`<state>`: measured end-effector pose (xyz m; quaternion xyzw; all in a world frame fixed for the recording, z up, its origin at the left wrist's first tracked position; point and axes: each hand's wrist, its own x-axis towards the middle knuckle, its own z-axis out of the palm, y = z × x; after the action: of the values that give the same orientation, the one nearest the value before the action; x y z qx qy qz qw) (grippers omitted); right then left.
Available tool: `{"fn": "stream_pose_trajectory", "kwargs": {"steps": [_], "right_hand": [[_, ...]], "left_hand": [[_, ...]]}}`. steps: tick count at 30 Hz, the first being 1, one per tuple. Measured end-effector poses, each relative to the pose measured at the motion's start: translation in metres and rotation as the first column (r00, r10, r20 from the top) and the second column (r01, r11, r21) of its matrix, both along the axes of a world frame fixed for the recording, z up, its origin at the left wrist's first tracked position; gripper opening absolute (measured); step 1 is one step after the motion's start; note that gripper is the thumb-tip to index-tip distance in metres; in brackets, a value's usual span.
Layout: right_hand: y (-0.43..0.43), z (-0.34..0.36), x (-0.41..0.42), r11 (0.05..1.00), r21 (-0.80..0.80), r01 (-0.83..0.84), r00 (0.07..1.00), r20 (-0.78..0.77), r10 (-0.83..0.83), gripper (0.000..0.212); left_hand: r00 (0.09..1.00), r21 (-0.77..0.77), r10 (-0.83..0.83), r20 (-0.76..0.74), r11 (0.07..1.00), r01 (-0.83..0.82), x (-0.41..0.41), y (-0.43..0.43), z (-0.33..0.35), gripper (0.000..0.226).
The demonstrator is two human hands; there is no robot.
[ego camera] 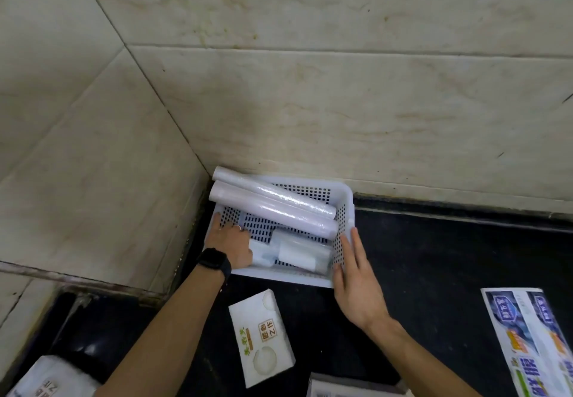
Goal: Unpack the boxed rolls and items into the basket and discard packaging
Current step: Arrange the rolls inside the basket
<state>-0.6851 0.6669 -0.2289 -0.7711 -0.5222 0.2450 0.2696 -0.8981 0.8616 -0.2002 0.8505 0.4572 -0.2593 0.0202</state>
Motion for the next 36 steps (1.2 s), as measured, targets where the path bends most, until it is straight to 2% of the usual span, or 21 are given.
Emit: {"fn": "stream_pose_trajectory", "kwargs": {"steps": [2, 4, 6, 9, 11, 12, 15, 18, 20, 23, 25, 28, 30, 32, 36], "right_hand": [[0.0, -0.001, -0.002, 1.0, -0.016, 0.003, 0.999, -0.044, -0.003, 0.066], [0.002, 0.002, -0.001, 0.999, -0.033, 0.007, 0.999, -0.039, -0.008, 0.066], [0.005, 0.003, 0.004, 0.998, -0.06, 0.029, 0.991, 0.132, -0.021, 0.066], [0.022, 0.012, 0.01, 0.999, -0.022, -0.034, 0.899, 0.437, 0.04, 0.058], [0.038, 0.022, 0.011, 0.99, -0.075, -0.119, 0.842, 0.521, 0.141, 0.047], [0.047, 0.027, 0.009, 0.973, -0.162, -0.164, 0.816, 0.532, 0.227, 0.043], [0.07, 0.035, 0.0, 0.883, -0.434, -0.177, 0.742, 0.53, 0.41, 0.04], [0.082, 0.031, -0.01, 0.835, -0.534, -0.136, 0.694, 0.55, 0.464, 0.041], [0.088, 0.028, -0.013, 0.801, -0.585, -0.128, 0.661, 0.552, 0.509, 0.039], [0.095, 0.024, -0.015, 0.75, -0.635, -0.186, 0.648, 0.495, 0.579, 0.02], [0.099, 0.022, -0.016, 0.72, -0.657, -0.222, 0.639, 0.46, 0.617, 0.017], [0.105, 0.021, -0.015, 0.69, -0.67, -0.273, 0.675, 0.378, 0.634, 0.02], [0.109, 0.022, -0.017, 0.684, -0.655, -0.322, 0.761, 0.251, 0.598, 0.024], [0.115, 0.025, -0.022, 0.716, -0.606, -0.348, 0.822, 0.17, 0.543, 0.024], [0.128, 0.026, -0.045, 0.73, -0.55, -0.407, 0.782, 0.202, 0.589, 0.027]], "left_hand": [[1.0, -0.016, 0.0, 0.004, 1.0, 0.0, 0.003, -0.003, 0.004, 0.013], [1.0, -0.035, -0.005, 0.015, 0.999, 0.006, 0.005, -0.004, 0.01, 0.009], [0.999, -0.052, 0.015, 0.052, 0.999, -0.012, 0.003, -0.003, 0.015, 0.017], [0.976, -0.036, 0.061, 0.21, 0.998, -0.055, -0.01, -0.004, 0.023, 0.016], [0.913, -0.078, 0.14, 0.382, 0.99, -0.119, -0.019, -0.01, 0.028, 0.014], [0.859, -0.121, 0.203, 0.47, 0.979, -0.165, -0.022, -0.013, 0.031, 0.016], [0.651, -0.221, 0.359, 0.669, 0.932, -0.286, -0.031, -0.029, 0.037, 0.015], [0.44, -0.312, 0.477, 0.761, 0.864, -0.396, -0.043, -0.048, 0.039, 0.016], [0.37, -0.322, 0.497, 0.785, 0.837, -0.442, -0.05, -0.059, 0.039, 0.015], [0.273, -0.353, 0.536, 0.799, 0.785, -0.509, -0.061, -0.074, 0.04, 0.016], [0.2, -0.383, 0.561, 0.803, 0.744, -0.548, -0.068, -0.08, 0.041, 0.018], [0.167, -0.381, 0.567, 0.806, 0.715, -0.587, -0.08, -0.085, 0.041, 0.022], [0.161, -0.379, 0.575, 0.802, 0.699, -0.606, -0.087, -0.086, 0.042, 0.024], [0.14, -0.38, 0.577, 0.805, 0.683, -0.624, -0.092, -0.087, 0.043, 0.025], [0.135, -0.351, 0.559, 0.818, 0.671, -0.653, -0.105, -0.088, 0.044, 0.026]]}}
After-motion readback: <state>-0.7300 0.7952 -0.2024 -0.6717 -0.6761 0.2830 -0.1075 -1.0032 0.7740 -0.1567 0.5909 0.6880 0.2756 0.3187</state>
